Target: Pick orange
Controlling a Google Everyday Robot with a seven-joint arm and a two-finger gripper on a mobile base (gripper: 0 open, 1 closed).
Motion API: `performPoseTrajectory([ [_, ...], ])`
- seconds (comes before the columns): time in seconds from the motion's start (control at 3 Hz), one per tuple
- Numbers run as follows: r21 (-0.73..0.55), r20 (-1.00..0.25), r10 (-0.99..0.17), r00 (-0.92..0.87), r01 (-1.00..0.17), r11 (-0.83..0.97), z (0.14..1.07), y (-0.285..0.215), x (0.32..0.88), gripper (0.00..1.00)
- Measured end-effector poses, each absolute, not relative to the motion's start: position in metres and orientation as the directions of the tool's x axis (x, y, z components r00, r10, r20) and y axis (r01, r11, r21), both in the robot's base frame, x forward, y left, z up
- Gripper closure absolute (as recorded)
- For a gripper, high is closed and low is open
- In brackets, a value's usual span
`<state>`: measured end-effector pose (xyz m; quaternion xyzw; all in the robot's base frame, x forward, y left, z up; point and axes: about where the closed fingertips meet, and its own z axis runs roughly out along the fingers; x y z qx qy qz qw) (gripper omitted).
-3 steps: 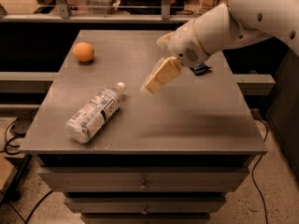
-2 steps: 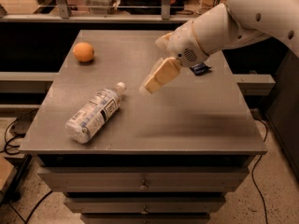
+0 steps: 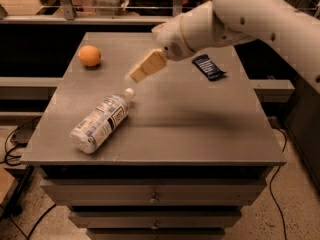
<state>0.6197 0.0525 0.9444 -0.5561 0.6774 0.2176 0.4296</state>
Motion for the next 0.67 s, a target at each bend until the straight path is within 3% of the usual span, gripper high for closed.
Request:
performPoseTrajectory([
  [0.67,-0.139,-0.892,-0.450,-0.029,-0.932,0.335,0.933,0.118,0.688,0.00],
])
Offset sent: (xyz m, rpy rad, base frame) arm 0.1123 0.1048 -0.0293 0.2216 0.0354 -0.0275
